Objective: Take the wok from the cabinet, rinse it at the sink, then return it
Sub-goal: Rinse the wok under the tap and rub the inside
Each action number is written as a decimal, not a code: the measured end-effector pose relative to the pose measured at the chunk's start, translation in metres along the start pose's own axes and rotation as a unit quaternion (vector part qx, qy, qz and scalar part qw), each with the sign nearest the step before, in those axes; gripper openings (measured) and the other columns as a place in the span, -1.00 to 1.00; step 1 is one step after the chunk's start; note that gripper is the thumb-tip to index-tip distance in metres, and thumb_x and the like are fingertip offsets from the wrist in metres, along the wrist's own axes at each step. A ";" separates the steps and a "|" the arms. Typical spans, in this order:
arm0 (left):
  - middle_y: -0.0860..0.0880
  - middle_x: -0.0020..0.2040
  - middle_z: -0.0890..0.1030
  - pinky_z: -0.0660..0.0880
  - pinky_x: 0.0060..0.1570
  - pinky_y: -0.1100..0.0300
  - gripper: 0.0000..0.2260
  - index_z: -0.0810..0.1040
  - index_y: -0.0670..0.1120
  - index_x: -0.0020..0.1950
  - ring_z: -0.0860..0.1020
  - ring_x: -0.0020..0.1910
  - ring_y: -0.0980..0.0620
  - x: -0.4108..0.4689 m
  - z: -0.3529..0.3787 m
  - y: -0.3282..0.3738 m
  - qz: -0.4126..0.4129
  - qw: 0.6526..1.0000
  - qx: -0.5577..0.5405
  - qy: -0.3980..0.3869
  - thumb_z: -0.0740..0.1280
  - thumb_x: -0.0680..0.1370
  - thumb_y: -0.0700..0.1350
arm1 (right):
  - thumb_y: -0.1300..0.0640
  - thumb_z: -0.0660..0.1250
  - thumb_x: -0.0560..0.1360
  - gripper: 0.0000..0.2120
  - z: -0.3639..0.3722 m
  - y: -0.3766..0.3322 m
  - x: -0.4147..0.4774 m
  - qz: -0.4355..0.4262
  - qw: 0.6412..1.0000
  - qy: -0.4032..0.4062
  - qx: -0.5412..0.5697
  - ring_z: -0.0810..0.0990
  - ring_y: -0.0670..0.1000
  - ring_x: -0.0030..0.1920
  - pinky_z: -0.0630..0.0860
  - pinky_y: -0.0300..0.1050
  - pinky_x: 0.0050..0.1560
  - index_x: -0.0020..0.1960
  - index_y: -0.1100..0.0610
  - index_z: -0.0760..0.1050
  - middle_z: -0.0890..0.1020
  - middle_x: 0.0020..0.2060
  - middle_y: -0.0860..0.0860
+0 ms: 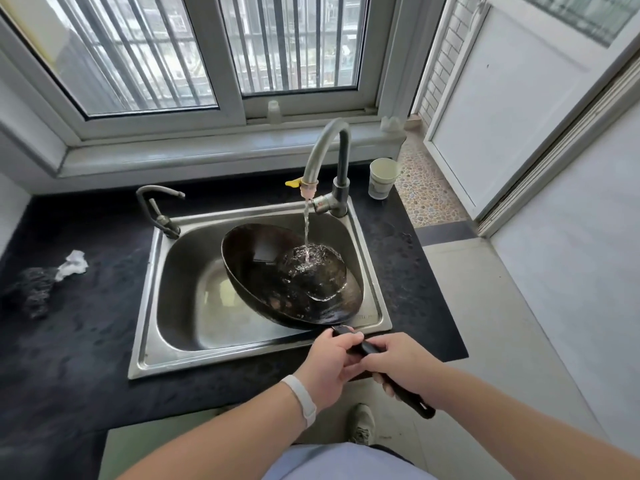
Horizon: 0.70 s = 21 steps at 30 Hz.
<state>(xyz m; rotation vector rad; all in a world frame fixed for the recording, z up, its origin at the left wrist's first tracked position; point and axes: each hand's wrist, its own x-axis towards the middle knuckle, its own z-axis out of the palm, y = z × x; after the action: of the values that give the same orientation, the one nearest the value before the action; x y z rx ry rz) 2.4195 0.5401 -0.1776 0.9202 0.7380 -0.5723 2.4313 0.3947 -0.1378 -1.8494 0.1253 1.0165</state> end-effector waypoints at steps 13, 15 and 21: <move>-0.23 0.01 0.69 0.65 -0.21 0.05 -0.81 0.48 -0.24 0.14 0.71 -0.14 -0.13 0.009 -0.013 -0.003 0.035 0.999 0.016 0.030 0.38 0.57 -0.24 | 0.29 0.32 0.47 -0.90 -0.003 -0.014 0.013 0.037 0.996 -0.081 -0.007 0.44 -0.02 -0.50 0.39 -0.22 -0.50 -0.16 0.13 0.55 0.54 -0.42 0.01; -0.26 0.07 0.68 0.66 -0.14 0.01 -0.74 0.47 -0.25 0.20 0.71 -0.08 -0.16 0.012 -0.013 -0.005 0.038 0.999 0.020 0.033 0.40 0.55 -0.21 | 0.24 0.33 0.50 -0.93 -0.006 -0.014 0.013 0.032 0.996 -0.085 -0.015 0.46 -0.01 -0.46 0.42 -0.19 -0.47 -0.10 0.11 0.57 0.54 -0.35 0.05; -0.23 0.07 0.68 0.65 -0.15 0.08 -0.73 0.49 -0.23 0.19 0.72 -0.09 -0.08 0.017 -0.004 -0.010 0.058 0.997 0.035 0.045 0.42 0.55 -0.19 | 0.10 0.22 0.62 -0.72 -0.006 -0.016 0.011 0.008 0.964 -0.028 -0.263 0.59 0.00 -0.20 0.58 -0.13 -0.24 0.32 -0.03 0.43 0.61 0.02 0.05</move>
<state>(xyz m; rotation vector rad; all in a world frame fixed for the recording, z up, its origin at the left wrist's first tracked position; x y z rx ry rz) 2.4215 0.5366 -0.1972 1.0518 0.7427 -0.4585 2.4498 0.4019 -0.1331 -2.2945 -0.1827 1.1910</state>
